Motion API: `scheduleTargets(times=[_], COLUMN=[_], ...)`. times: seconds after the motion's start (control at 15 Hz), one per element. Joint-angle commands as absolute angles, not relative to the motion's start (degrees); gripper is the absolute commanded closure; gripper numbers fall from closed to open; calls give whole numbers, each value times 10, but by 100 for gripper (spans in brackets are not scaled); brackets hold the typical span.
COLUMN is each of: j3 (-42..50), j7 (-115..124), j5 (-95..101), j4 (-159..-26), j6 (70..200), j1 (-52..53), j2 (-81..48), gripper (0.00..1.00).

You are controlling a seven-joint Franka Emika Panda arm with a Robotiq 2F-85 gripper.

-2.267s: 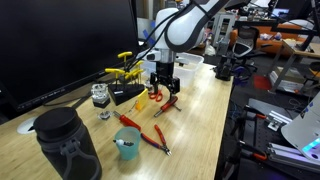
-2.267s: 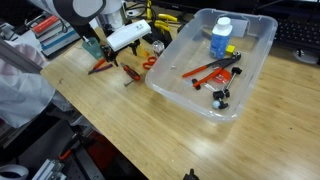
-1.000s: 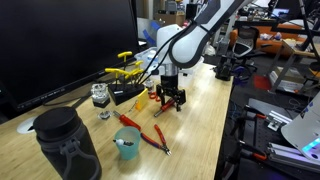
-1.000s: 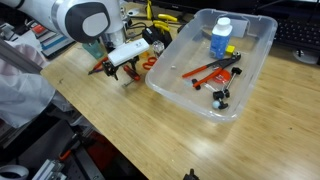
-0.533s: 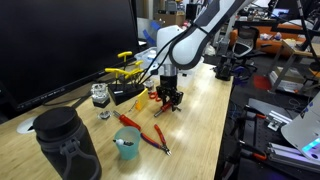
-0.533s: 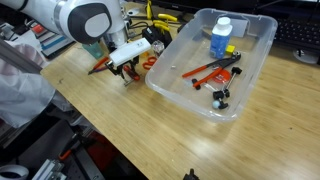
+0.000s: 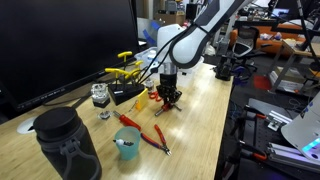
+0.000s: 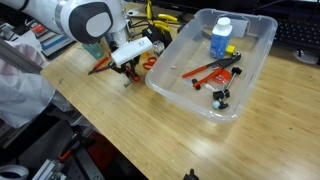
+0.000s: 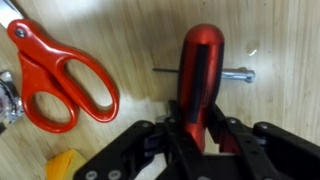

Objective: Put the screwdriver into the basket.

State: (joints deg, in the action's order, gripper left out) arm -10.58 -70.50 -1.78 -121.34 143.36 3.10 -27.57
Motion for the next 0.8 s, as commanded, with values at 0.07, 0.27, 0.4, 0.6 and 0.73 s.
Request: scheduleTargets(times=[0.07, 0.27, 0.4, 0.6, 0.73], j3=[-121, -138, -145, -124, -104], j7=[-703, -719, -729, -700, -677], j5=[-26, -60, -84, -67, -39], j4=[-1237, -1259, -1278, -1303, -1315], j6=[1463, 1470, 1478, 1505, 1528], j1=[3, -12, -13, 3, 8], j2=[-232, -191, -159, -115, -89], gripper=[92, 92, 92, 92, 92])
